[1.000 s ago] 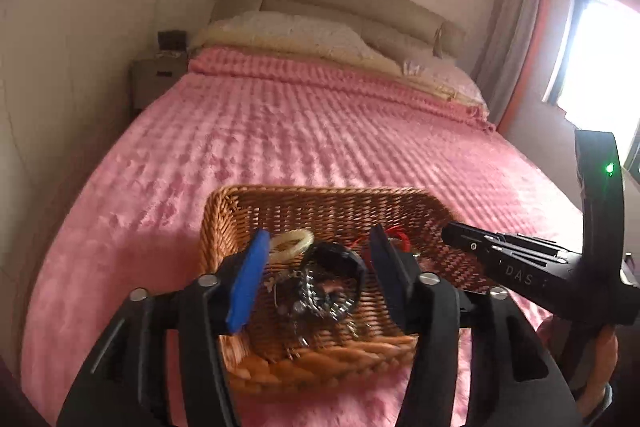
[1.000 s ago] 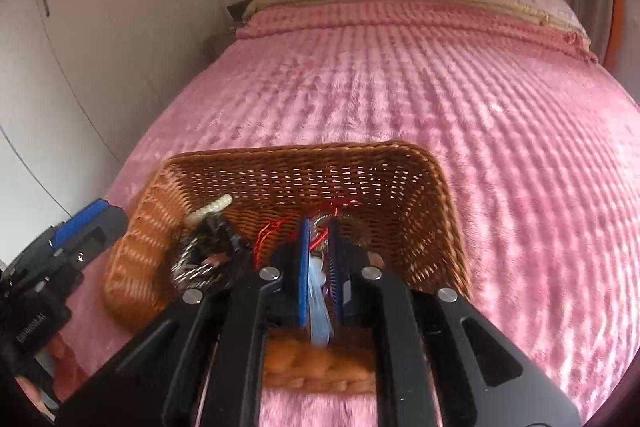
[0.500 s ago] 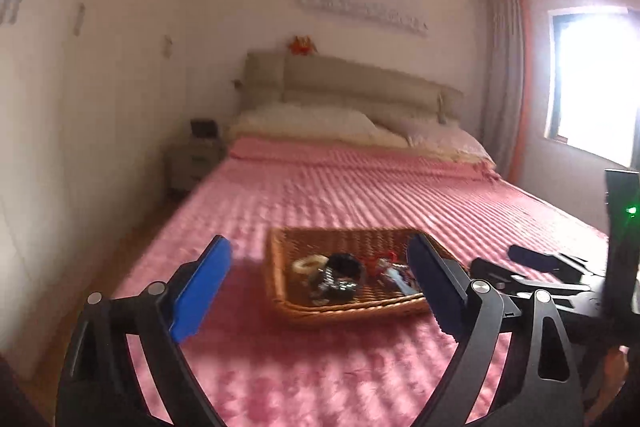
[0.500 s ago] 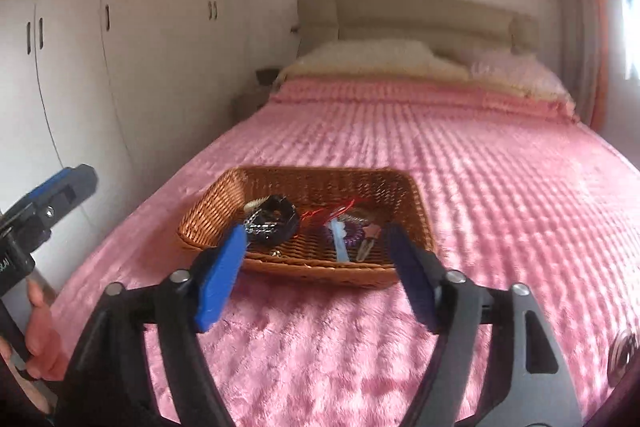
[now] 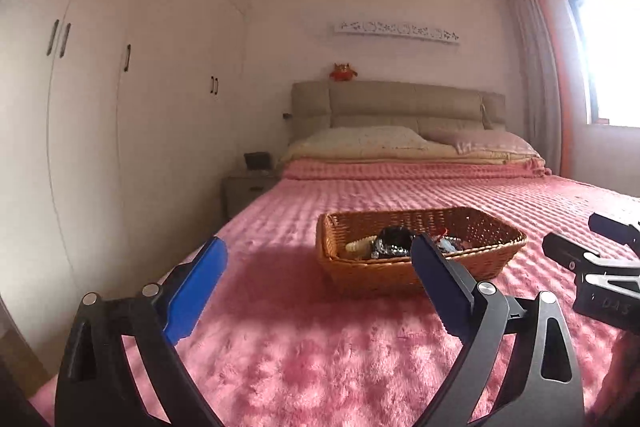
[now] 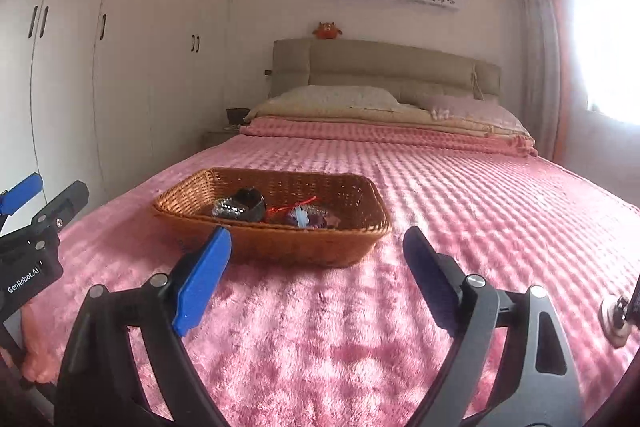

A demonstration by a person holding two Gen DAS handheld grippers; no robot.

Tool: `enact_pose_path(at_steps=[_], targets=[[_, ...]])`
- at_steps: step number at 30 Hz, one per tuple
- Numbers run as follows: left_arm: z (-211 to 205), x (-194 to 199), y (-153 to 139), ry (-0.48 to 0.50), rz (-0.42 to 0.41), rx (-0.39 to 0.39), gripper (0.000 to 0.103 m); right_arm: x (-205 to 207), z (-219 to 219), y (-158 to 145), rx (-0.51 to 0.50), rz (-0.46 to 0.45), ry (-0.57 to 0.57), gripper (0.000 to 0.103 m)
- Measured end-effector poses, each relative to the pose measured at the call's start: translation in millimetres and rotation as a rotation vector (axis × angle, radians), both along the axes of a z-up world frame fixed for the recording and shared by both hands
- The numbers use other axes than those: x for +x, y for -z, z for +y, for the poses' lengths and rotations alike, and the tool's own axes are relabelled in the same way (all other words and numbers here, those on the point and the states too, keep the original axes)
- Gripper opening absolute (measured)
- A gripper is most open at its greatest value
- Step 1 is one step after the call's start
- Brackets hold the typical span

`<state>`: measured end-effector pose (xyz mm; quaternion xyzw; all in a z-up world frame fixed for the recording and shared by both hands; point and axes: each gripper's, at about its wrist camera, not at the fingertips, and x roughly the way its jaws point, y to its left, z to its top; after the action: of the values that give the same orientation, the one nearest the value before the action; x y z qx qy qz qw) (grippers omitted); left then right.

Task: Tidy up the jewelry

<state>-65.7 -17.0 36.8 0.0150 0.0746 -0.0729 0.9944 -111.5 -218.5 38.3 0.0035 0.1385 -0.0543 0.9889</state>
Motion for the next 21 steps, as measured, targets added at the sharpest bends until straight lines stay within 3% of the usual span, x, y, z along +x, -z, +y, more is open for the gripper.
enact_pose_path(at_steps=[9, 11, 21], targets=[[8, 17, 12, -0.01, 0.096, -0.036, 0.095, 7, -10, 17, 0.061, 0.021, 0.005, 0.089], [10, 19, 13, -0.008, 0.107, -0.046, 0.095, 8, -14, 19, 0.08, 0.024, 0.006, 0.095], [4, 20, 14, -0.001, 0.102, -0.023, 0.095, 6, -10, 20, 0.058, 0.017, 0.015, 0.095]])
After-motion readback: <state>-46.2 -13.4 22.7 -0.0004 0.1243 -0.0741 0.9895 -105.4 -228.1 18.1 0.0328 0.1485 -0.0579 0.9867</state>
